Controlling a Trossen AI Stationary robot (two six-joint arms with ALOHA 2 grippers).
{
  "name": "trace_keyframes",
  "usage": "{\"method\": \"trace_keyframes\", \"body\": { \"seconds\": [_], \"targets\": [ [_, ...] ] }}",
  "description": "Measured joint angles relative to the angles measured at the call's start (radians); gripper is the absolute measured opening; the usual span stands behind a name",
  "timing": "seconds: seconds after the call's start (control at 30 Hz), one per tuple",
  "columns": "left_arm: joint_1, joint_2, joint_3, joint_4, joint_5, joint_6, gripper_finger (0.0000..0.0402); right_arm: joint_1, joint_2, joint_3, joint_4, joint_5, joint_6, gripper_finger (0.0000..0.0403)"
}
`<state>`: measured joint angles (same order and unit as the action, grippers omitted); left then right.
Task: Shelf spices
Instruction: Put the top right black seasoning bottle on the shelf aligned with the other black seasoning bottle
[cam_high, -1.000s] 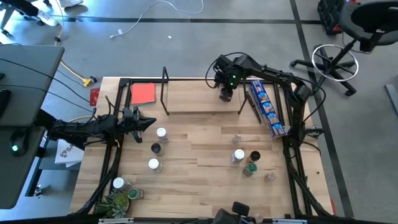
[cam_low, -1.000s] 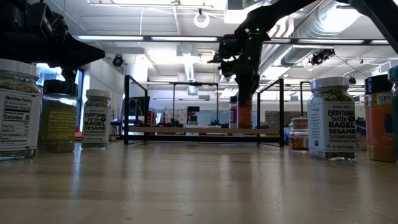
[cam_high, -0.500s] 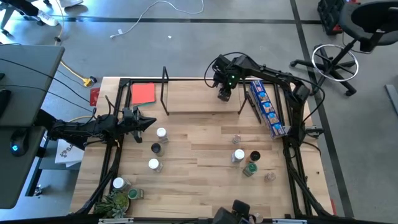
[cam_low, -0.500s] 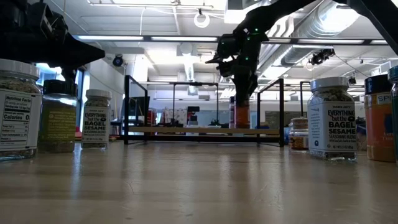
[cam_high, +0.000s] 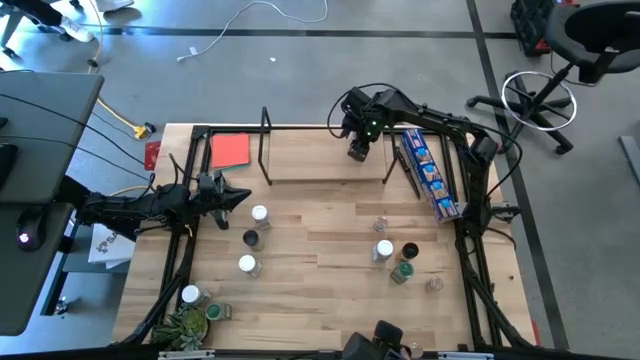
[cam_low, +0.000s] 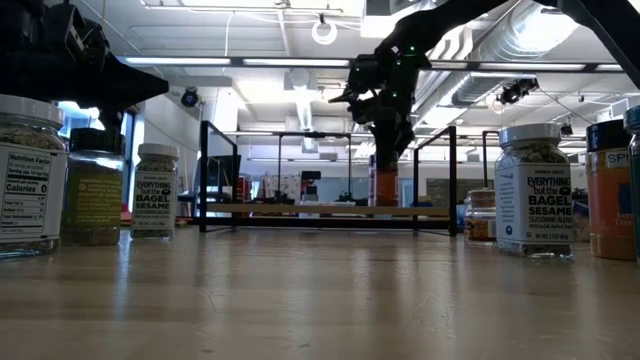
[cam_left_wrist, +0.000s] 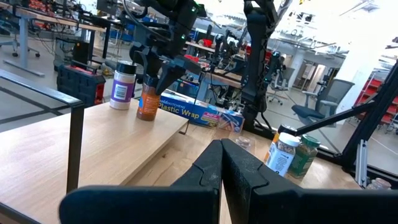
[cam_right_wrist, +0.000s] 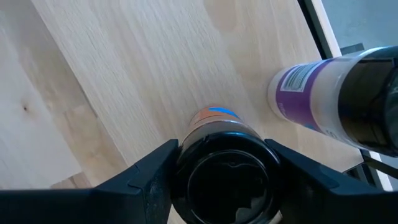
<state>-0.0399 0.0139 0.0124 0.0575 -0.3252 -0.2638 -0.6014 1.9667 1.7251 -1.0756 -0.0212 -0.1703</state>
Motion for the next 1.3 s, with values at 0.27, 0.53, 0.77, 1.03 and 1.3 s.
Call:
{"method": "trace_keyframes", "body": {
  "seconds": [0.27, 0.53, 0.77, 1.03, 1.3],
  "targets": [
    [0.0, 0.0, 0.0, 0.0, 0.0, -0.02, 0.0001, 0.0, 0.0, 0.001, 0.002, 0.0, 0.017, 0.0223],
    [0.0, 0.0, 0.0, 0.0, 0.0, -0.022, 0.0001, 0.0, -0.003, 0.002, 0.001, 0.0, 0.008, 0.0269],
    [0.0, 0.0, 0.0, 0.0, 0.0, -0.022, 0.0001, 0.0, -0.036, 0.002, 0.002, 0.037, 0.013, 0.0279],
    [0.0, 0.0, 0.0, 0.0, 0.0, -0.022, 0.0001, 0.0, -0.101, 0.002, 0.027, 0.074, -0.002, 0.0279],
    [0.0, 0.0, 0.0, 0.0, 0.0, -0.022, 0.0001, 0.021, -0.194, 0.001, -0.011, 0.051, -0.035, 0.0279]
  ]
}}
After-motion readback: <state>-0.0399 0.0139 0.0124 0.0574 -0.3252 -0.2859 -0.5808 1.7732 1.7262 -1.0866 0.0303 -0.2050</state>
